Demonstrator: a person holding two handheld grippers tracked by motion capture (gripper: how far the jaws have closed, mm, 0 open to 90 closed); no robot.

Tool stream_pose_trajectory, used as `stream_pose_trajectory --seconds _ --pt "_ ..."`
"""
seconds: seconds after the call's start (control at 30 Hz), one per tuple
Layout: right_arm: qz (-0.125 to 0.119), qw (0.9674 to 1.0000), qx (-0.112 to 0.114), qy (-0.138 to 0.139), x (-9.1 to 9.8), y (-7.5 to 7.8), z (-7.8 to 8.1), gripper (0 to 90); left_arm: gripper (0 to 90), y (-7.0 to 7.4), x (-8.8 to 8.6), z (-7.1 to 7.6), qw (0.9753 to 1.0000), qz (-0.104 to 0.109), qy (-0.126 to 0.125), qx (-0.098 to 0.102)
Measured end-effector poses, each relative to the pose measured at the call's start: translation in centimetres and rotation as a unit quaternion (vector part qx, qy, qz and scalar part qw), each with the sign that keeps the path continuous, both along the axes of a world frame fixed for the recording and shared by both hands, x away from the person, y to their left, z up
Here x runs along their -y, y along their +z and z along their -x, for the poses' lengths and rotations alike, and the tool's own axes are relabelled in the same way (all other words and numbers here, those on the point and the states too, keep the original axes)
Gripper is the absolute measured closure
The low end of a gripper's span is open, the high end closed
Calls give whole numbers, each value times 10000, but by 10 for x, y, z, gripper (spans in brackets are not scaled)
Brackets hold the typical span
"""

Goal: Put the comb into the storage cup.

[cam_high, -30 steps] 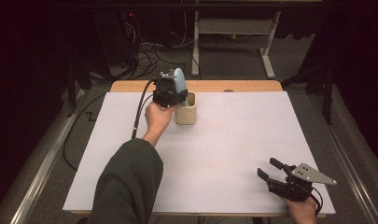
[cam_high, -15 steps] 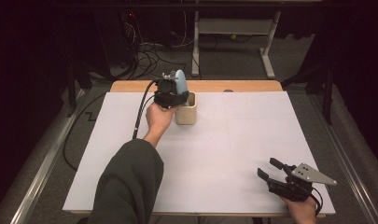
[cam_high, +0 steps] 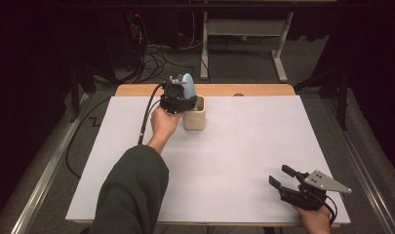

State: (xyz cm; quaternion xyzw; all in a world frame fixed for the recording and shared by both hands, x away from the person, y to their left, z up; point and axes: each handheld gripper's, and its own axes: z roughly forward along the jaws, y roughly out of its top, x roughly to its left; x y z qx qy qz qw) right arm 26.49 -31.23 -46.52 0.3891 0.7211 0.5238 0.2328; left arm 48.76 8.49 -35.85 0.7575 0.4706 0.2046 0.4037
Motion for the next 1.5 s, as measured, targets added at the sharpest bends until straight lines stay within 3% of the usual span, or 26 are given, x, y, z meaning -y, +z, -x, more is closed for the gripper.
stream_pose_trajectory --seconds 0.23,0.43,0.97,1.5 --pt "-4 10000 -3 0 0 0 0 337 398 1 -2 2 9998 -216 -11 43" --pt "-5 10000 16 -11 -1 0 0 339 357 1 -6 3 9993 -366 3 -33" --pt "8 10000 2 9 -1 0 1 340 259 0 -21 7 9998 -154 12 -137" --pt "-5 10000 -3 -18 -1 1 1 339 251 4 -27 15 9997 -180 -111 -102"
